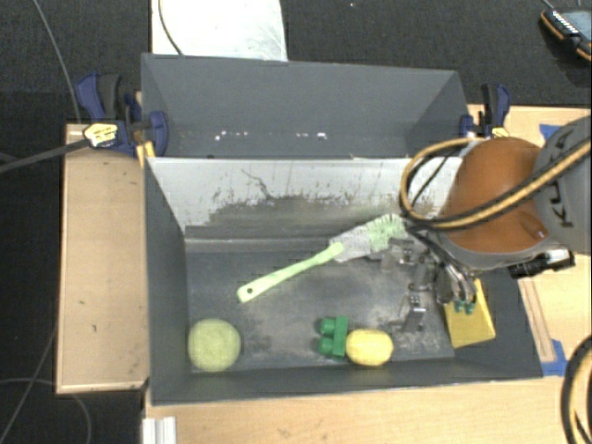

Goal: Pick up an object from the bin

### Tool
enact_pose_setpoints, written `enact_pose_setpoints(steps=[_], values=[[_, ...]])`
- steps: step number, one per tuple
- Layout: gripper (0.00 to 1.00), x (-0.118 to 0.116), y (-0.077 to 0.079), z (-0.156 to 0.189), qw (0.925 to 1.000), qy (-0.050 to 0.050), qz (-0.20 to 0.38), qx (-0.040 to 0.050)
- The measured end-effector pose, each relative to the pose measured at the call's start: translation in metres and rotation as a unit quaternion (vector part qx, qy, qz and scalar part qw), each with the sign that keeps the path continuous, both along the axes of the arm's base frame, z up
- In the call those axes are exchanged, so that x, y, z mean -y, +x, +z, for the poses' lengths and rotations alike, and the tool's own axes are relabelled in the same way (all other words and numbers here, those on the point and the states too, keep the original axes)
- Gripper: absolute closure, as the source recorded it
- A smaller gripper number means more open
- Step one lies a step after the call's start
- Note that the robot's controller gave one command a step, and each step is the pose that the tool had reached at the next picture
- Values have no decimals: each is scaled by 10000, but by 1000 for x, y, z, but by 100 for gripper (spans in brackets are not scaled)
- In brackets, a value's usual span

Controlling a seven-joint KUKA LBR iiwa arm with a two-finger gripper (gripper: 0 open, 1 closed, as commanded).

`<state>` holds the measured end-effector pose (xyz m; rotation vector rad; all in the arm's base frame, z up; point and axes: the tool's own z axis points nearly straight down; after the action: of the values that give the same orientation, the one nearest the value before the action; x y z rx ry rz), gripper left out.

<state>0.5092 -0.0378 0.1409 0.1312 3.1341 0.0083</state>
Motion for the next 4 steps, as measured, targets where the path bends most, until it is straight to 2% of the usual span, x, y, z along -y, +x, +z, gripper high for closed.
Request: enact_pose_setpoints(steps=[1,2,3,4], values=[[0,8,-3,-2,9999,-15,126,32],[0,-7,32,-16,9997,-5,-259,45],[0,-11,-20,-55,9973,-29,732,28],[0,8,-6,-36,9969,-15,790,48]])
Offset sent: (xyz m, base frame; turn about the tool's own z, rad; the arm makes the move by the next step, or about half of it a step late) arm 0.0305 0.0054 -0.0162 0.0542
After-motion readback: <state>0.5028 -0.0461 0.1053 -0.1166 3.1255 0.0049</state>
